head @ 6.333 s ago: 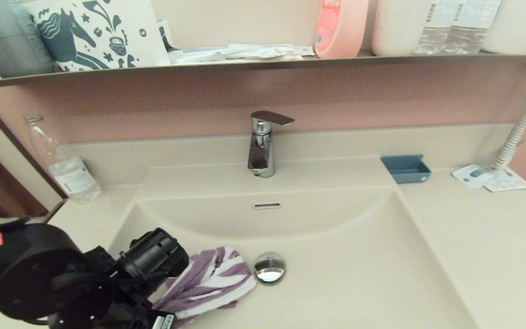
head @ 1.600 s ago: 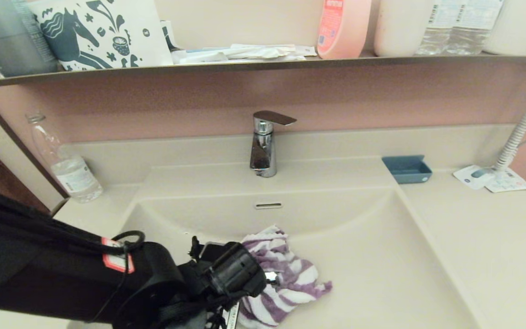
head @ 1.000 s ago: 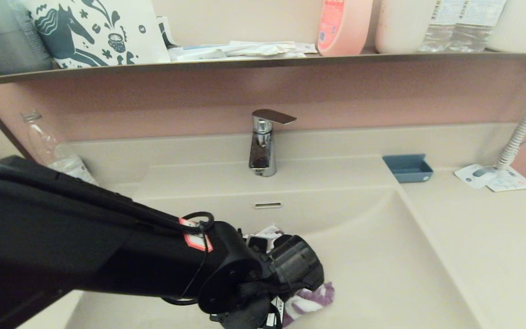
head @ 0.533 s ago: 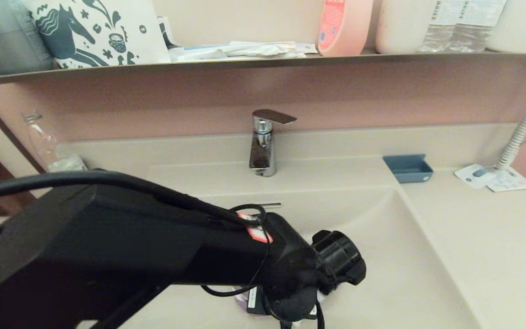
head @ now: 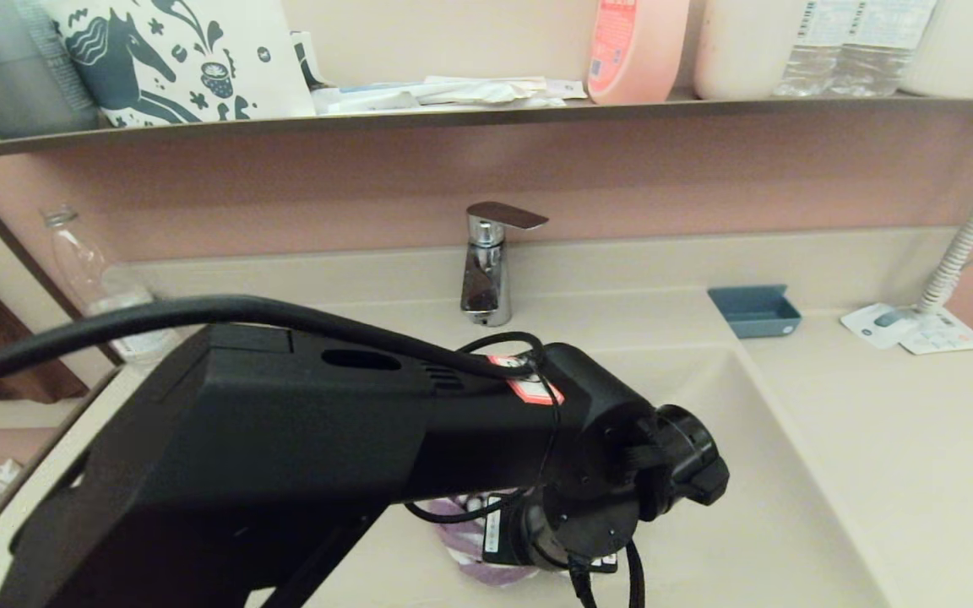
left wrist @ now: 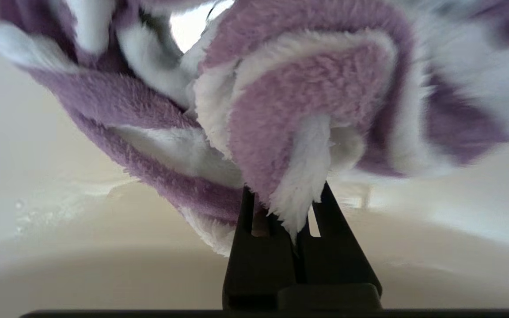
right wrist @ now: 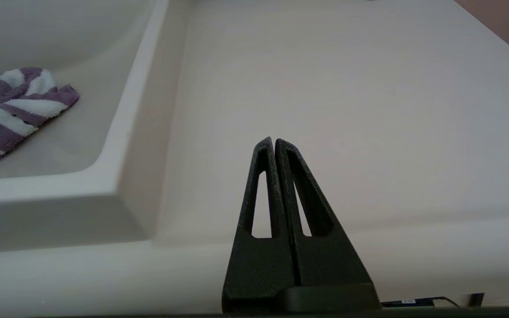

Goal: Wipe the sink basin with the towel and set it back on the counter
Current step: Wipe the sink

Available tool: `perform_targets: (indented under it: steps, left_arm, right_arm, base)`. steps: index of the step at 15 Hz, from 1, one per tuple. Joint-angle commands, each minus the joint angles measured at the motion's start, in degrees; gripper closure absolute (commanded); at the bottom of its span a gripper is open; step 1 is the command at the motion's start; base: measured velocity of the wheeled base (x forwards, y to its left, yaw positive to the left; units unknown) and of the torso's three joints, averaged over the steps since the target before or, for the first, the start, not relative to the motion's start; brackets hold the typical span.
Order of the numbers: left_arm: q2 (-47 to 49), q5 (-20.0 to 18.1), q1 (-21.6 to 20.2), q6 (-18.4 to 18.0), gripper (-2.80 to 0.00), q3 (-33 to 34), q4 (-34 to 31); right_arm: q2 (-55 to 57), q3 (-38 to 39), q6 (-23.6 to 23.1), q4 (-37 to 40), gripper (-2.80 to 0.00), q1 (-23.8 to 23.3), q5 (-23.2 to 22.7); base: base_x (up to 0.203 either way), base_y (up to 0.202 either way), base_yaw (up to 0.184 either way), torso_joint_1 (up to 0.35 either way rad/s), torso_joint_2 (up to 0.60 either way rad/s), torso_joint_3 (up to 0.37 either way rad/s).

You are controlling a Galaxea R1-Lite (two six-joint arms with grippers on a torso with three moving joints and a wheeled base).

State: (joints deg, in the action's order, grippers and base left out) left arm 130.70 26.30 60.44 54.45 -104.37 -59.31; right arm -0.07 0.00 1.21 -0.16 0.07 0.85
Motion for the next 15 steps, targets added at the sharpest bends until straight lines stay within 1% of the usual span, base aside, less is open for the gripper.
perform_targets:
  steps: [1,3,4,7,9,10,11,13,15]
  left_arm:
    - [0.0,0.0,-0.5,1.1,0.0,5.7,0.1]
    - [-1.3,0.1,-2.1,2.0,0.0,13.5,3.3]
    - [-3.4,0.2,-3.0,1.5,0.0,17.4,5.4]
    - [-11.9,0.4,-6.3,-1.3,0.0,23.8,7.7]
    - [-17.2,1.2,-7.0,-2.3,0.0,28.3,7.9]
    - [-20.1,2.2,-7.0,-2.5,0.0,30.6,7.8]
    - [-23.3,3.6,-7.0,-2.6,0.0,32.1,7.8]
    - [-29.1,5.8,-6.8,-2.8,0.0,32.6,5.8]
    - [-34.0,7.5,-6.8,-3.3,0.0,29.3,2.7]
  right_arm:
    - [0.1,0.0,0.0,0.0,0.0,0.0,-0.1]
    - [0.1,0.0,0.1,0.0,0.0,0.0,0.0]
    - [0.1,0.0,0.0,0.0,0.0,0.0,0.0]
    - [0.1,0.0,0.0,0.0,0.0,0.0,-0.1]
    - [0.1,0.0,0.1,0.0,0.0,0.0,0.0]
    - [0.1,0.0,0.0,0.0,0.0,0.0,0.0]
    - [0.1,0.0,0.0,0.0,0.0,0.0,0.0]
    - [0.1,0.0,0.0,0.0,0.0,0.0,0.0]
    - [0.1,0.0,0.0,0.0,0.0,0.0,0.0]
  base:
    - [0.0,0.0,0.0,0.0,0.0,0.0]
    - [0.0,0.0,0.0,0.0,0.0,0.0]
    - [0.0,0.0,0.0,0.0,0.0,0.0]
    - [0.0,0.0,0.0,0.0,0.0,0.0]
    - [0.0,0.0,0.0,0.0,0.0,0.0]
    - [0.0,0.0,0.0,0.0,0.0,0.0]
    - [0.0,0.0,0.0,0.0,0.0,0.0]
    - [0.0,0.0,0.0,0.0,0.0,0.0]
    - [0.0,0.0,0.0,0.0,0.0,0.0]
